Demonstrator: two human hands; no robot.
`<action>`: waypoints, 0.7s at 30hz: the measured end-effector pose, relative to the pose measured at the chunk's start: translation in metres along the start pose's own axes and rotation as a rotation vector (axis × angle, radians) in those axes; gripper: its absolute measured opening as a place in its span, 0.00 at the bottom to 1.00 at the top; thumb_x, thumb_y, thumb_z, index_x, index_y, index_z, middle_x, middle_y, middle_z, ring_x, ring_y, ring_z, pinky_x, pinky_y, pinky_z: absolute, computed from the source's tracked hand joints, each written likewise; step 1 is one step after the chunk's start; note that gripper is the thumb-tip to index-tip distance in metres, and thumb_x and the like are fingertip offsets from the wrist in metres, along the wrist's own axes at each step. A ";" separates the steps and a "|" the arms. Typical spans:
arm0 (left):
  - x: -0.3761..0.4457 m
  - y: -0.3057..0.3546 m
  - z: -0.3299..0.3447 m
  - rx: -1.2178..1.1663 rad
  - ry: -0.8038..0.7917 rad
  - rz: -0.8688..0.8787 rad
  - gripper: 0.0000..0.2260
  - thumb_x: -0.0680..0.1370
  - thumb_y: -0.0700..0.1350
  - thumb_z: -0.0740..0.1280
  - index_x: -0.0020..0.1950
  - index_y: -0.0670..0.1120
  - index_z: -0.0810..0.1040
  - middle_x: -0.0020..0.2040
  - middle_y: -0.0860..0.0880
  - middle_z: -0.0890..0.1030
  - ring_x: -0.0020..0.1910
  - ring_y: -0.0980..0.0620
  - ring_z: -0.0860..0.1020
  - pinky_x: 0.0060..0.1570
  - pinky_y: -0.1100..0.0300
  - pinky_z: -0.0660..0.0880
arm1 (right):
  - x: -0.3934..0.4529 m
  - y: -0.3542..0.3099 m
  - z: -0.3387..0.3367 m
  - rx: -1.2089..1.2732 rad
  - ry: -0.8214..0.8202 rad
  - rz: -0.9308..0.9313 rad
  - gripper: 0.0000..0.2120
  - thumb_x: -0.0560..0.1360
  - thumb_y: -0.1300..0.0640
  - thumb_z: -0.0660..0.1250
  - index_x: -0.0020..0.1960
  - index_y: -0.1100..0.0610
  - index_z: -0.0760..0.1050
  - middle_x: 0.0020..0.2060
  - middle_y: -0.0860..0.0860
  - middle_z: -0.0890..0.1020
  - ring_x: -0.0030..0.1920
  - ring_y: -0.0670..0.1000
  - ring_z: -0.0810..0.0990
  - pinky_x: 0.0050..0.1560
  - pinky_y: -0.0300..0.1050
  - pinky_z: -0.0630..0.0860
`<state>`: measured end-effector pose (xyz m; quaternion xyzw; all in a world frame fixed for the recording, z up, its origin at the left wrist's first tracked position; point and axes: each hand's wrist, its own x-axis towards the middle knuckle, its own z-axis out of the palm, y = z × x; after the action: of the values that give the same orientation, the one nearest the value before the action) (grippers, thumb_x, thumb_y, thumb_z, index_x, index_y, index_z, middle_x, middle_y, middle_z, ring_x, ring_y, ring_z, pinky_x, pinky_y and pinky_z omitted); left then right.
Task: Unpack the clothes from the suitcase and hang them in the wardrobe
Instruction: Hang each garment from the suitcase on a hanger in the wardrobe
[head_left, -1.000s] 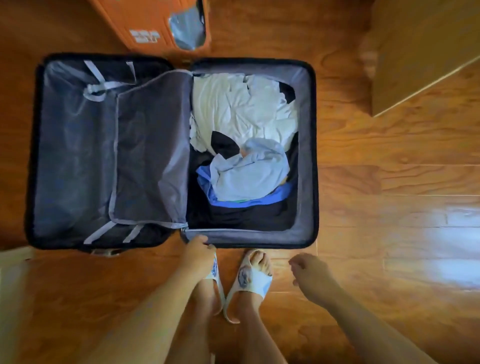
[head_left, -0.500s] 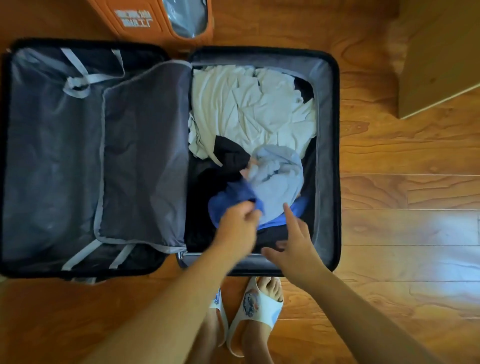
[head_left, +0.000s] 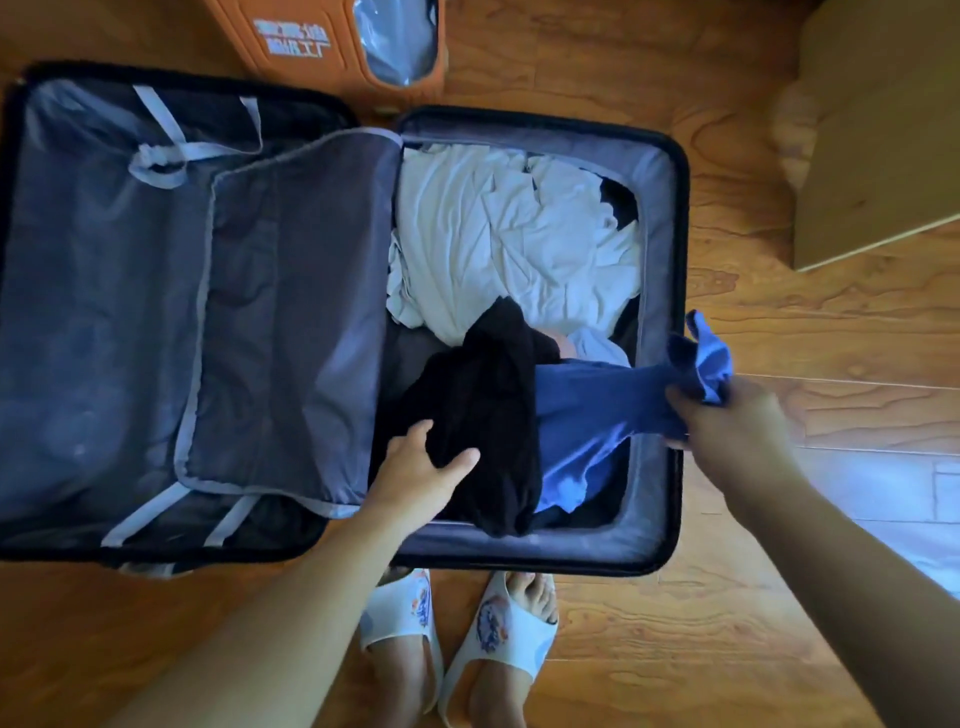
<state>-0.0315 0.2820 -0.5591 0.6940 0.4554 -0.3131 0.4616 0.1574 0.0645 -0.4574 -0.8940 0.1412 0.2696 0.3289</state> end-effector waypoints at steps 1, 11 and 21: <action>0.008 0.004 0.009 -0.077 -0.019 0.001 0.40 0.74 0.68 0.69 0.80 0.53 0.60 0.76 0.46 0.63 0.72 0.44 0.70 0.69 0.49 0.70 | 0.007 0.007 0.006 0.077 -0.018 0.046 0.10 0.67 0.48 0.72 0.43 0.53 0.80 0.41 0.58 0.85 0.44 0.62 0.85 0.47 0.67 0.81; -0.012 0.014 0.033 -0.065 0.296 0.016 0.15 0.83 0.44 0.59 0.36 0.43 0.65 0.37 0.45 0.72 0.44 0.36 0.74 0.41 0.51 0.65 | -0.019 0.033 0.008 0.358 -0.106 0.298 0.09 0.77 0.64 0.69 0.58 0.59 0.78 0.48 0.58 0.85 0.44 0.55 0.86 0.41 0.50 0.84; -0.310 0.071 -0.158 -0.972 0.419 0.210 0.11 0.85 0.39 0.61 0.42 0.40 0.69 0.42 0.42 0.68 0.43 0.44 0.71 0.57 0.50 0.82 | -0.193 -0.079 -0.066 0.191 -0.414 0.062 0.26 0.80 0.63 0.66 0.75 0.50 0.64 0.62 0.51 0.74 0.47 0.48 0.78 0.46 0.47 0.78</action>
<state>-0.0845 0.3106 -0.2086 0.4898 0.5582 0.1265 0.6576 0.0601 0.0933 -0.2640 -0.7796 0.1231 0.4428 0.4255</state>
